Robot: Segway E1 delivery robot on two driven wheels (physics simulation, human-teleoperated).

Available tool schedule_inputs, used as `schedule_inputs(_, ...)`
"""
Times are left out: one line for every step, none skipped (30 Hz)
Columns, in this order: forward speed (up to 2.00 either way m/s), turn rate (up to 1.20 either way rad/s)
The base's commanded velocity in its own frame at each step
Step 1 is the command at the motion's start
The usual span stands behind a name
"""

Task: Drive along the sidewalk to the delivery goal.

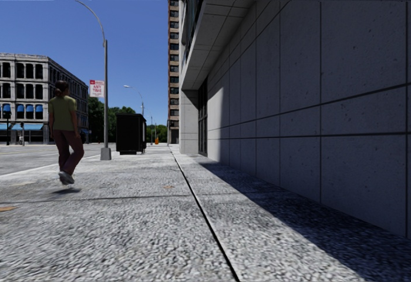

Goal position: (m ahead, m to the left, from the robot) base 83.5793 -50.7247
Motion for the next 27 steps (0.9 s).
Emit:
schedule_inputs(1.45,0.0)
schedule_inputs(1.44,0.0)
schedule_inputs(1.44,0.0)
schedule_inputs(1.44,0.0)
schedule_inputs(1.44,0.0)
schedule_inputs(1.44,0.0)
schedule_inputs(1.44,0.0)
schedule_inputs(1.44,0.0)
schedule_inputs(1.44,0.0)
schedule_inputs(1.44,0.0)
schedule_inputs(1.44,0.0)
schedule_inputs(1.44,0.0)
schedule_inputs(1.44,0.0)
schedule_inputs(1.44,0.0)
schedule_inputs(1.44,0.0)
schedule_inputs(1.49,0.0)
schedule_inputs(1.69,0.0)
schedule_inputs(1.69,0.0)
schedule_inputs(1.84,0.0)
schedule_inputs(1.89,0.0)
schedule_inputs(1.89,0.0)
schedule_inputs(1.92,0.0)
schedule_inputs(2.0,0.0)
schedule_inputs(2.0,0.0)
schedule_inputs(2.0,0.0)
schedule_inputs(2.0,0.0)
schedule_inputs(2.0,0.0)
